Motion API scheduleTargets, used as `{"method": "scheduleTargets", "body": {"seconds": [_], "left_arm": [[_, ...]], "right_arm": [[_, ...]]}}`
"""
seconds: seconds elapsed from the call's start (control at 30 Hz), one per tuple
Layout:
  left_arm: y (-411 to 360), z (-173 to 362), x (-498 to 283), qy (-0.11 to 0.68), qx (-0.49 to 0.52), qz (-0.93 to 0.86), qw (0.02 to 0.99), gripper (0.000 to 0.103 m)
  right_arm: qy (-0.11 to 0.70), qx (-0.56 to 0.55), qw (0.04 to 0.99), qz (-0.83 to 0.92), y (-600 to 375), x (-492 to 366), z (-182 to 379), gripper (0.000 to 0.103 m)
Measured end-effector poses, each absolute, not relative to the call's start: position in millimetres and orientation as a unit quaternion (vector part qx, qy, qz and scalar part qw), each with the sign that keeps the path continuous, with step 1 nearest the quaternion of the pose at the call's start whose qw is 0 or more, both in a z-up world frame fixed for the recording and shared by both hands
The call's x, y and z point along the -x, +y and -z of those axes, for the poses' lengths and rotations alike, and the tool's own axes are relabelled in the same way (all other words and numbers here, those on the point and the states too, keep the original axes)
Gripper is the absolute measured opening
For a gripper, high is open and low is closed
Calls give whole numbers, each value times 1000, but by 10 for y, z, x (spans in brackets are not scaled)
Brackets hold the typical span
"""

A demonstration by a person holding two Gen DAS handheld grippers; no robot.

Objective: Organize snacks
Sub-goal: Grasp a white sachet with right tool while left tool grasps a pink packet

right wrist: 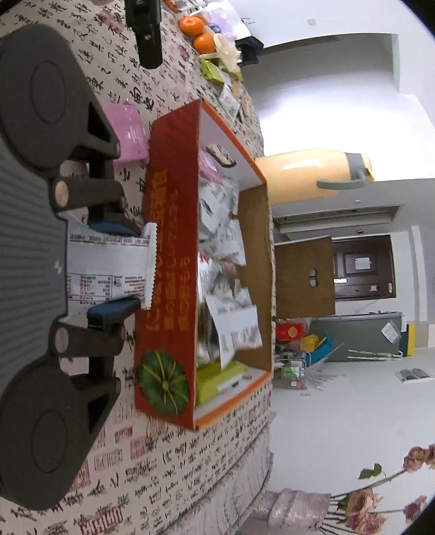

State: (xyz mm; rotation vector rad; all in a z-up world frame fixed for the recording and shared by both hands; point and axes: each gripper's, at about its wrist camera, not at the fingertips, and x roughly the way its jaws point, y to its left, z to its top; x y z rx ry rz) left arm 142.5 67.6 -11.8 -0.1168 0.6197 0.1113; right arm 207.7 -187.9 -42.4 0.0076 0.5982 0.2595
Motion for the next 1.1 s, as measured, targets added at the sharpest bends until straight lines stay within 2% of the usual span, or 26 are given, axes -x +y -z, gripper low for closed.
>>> {"method": "scheduleTargets", "body": {"seconds": [0.43,0.73,1.1], "left_arm": [[106,90,-1688,348,59,-70,933,103],[-307,238,-1980,394,40,-111,912,103],[-238,531,-2143,434,56,-188,879,103]], "right_arm": [[263,-36,960,-90,-2610,-2117,426,39],[257,-67,959,-103,-2760,-2175,550,39],[246,-76,959,-121,-2777,-2133,593,39]]}}
